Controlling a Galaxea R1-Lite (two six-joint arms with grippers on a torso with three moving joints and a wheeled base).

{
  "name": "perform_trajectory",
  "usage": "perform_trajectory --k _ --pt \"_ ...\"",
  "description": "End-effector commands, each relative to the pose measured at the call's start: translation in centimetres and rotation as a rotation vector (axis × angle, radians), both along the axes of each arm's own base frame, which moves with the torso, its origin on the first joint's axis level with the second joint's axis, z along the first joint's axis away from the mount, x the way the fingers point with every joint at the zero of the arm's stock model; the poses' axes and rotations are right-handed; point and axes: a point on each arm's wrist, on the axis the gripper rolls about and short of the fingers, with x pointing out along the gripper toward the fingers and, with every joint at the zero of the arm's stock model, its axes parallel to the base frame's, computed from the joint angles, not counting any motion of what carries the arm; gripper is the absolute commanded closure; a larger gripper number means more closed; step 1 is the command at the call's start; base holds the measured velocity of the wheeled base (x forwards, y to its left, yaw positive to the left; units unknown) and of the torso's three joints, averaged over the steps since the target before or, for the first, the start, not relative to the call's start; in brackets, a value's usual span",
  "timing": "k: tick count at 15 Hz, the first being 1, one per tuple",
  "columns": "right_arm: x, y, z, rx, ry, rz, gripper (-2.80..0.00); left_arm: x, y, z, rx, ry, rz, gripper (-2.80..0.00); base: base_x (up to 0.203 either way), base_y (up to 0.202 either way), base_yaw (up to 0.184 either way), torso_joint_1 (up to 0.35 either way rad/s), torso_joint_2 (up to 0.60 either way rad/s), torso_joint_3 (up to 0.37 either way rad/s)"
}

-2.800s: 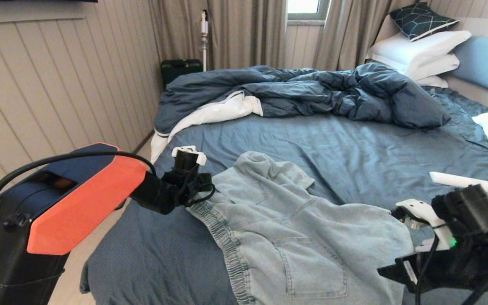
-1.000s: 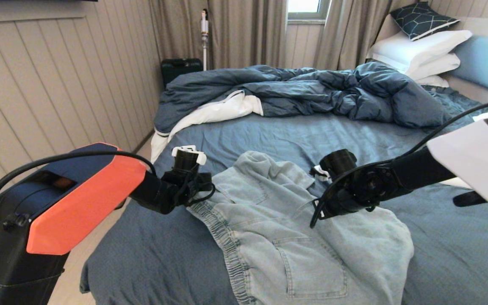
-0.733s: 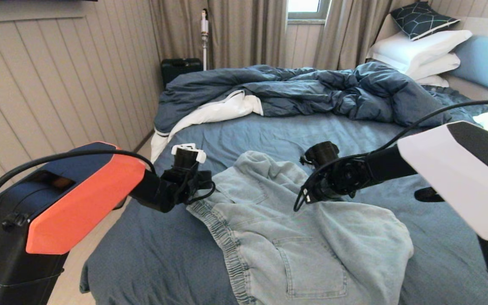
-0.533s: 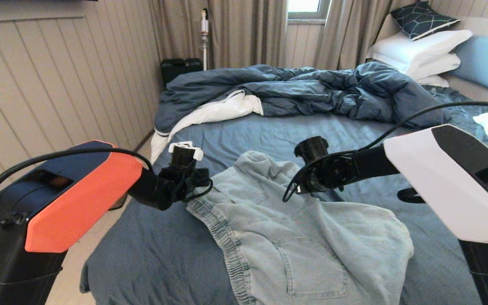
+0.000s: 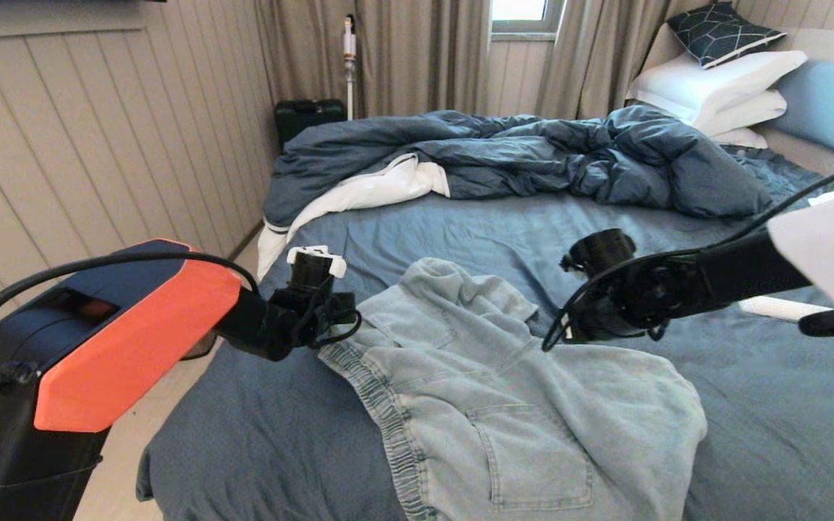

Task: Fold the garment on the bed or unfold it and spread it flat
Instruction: Unford the blue shorts

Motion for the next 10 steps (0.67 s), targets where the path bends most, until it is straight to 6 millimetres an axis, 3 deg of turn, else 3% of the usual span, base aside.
perform_trajectory --k 1,4,6,9,10 --pt "-1.7 -1.8 2.0 0.023 -0.037 -0.027 0.0 -1.4 0.6 1.6 0.0 0.006 0.001 0.0 0.0 0.0 0.0 0.0 0.0 0.0" --pt "-2.1 -1.8 1.6 0.055 -0.068 -0.006 0.0 -4.7 2.8 3.3 0.014 0.053 0.01 0.0 0.0 0.0 0.0 0.0 0.0 0.0" --pt "-2.1 -1.8 1.1 0.065 -0.086 -0.005 0.0 -5.8 5.0 4.3 0.009 0.054 0.048 0.0 0.0 0.0 0.0 0.0 0.0 0.0" --pt "-2.0 -1.9 0.8 0.101 -0.122 -0.01 0.0 -8.5 6.6 6.0 0.009 0.058 0.051 0.0 0.0 0.0 0.0 0.0 0.0 0.0" --pt "-1.9 -2.2 0.8 0.116 -0.128 -0.015 0.0 -9.2 6.2 5.9 0.012 0.077 0.022 -2.8 0.0 0.0 0.0 0.0 0.0 0.0"
